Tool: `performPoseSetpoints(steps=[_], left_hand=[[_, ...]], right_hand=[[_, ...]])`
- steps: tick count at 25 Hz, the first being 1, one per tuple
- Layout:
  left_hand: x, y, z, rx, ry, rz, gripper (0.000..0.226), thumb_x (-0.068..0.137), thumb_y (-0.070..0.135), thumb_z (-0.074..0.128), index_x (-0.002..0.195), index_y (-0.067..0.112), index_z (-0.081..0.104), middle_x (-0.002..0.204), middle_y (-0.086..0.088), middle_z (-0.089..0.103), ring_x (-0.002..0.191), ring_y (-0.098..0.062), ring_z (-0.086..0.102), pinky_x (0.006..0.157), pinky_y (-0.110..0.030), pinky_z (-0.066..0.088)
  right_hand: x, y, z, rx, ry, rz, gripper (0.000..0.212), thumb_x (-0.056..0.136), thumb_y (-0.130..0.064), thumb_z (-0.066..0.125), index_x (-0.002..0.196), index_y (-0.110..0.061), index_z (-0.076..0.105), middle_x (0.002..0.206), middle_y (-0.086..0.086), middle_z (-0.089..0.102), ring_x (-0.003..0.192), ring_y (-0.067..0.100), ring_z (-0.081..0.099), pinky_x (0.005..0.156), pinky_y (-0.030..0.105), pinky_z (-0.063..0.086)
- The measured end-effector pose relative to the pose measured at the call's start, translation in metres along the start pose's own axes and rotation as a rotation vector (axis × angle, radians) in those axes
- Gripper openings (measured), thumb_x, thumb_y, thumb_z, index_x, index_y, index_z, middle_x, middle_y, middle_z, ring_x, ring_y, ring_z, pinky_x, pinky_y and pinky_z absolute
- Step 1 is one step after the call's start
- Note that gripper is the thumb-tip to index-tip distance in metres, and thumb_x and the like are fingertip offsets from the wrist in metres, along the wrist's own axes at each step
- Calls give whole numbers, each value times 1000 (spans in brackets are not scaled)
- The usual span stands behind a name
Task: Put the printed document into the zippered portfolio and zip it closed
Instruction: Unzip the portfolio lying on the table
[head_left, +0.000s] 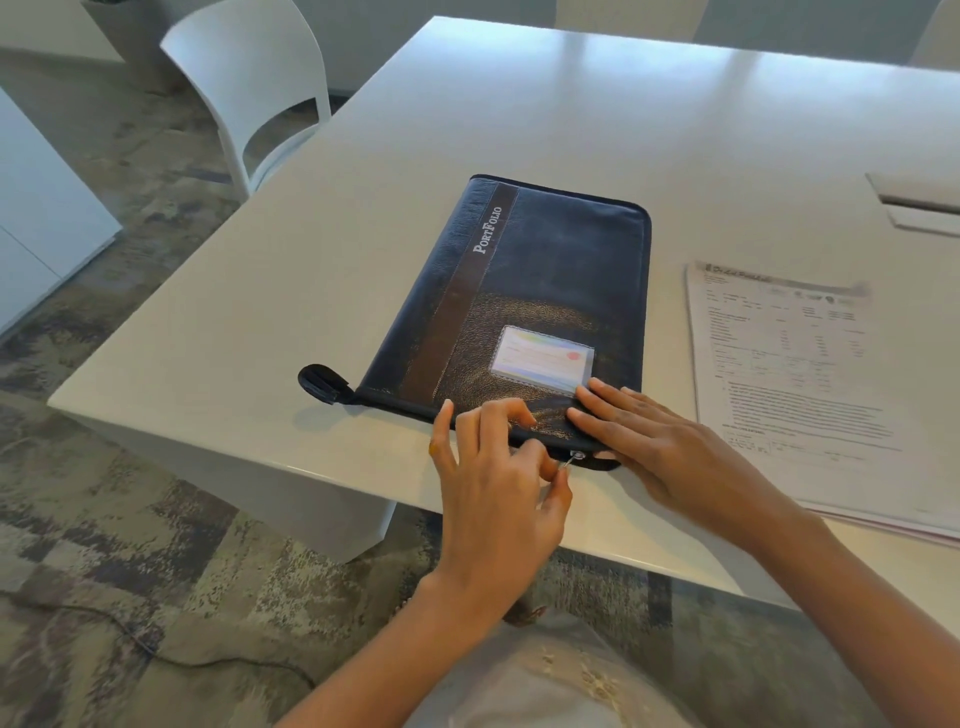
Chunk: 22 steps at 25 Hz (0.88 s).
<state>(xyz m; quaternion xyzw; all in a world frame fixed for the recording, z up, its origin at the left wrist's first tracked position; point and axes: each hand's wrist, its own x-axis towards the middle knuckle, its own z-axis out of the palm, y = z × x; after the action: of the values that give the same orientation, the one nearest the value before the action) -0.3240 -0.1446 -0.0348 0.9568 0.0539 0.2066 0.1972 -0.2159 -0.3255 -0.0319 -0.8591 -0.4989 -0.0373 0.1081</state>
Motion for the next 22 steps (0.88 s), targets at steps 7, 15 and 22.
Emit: performPoseSetpoints(steps=[7,15,22], left_hand=[[4,-65,-35,151,71,-115,17,72,29,82,71,19,68,113,-6,55,114,-22,40,108,-61,26],[16,-118,-58,288,86,-202,18,74,35,80,76,19,72,116,-10,52,116,-30,42,111,-58,21],[20,-138,-66,291,73,-183,20,72,38,81,77,20,74,116,-10,54,114,-32,47,109,-58,21]], right_hand=[[-6,5,-9,28,-22,11,63,81,-5,70,139,-11,44,143,12,46,133,34,40,103,56,40],[-7,5,-5,-13,25,-15,61,79,-4,71,136,-7,49,140,16,49,130,37,43,101,58,37],[-8,4,-4,9,13,8,47,91,-18,49,136,-6,48,142,16,47,131,39,41,101,59,38]])
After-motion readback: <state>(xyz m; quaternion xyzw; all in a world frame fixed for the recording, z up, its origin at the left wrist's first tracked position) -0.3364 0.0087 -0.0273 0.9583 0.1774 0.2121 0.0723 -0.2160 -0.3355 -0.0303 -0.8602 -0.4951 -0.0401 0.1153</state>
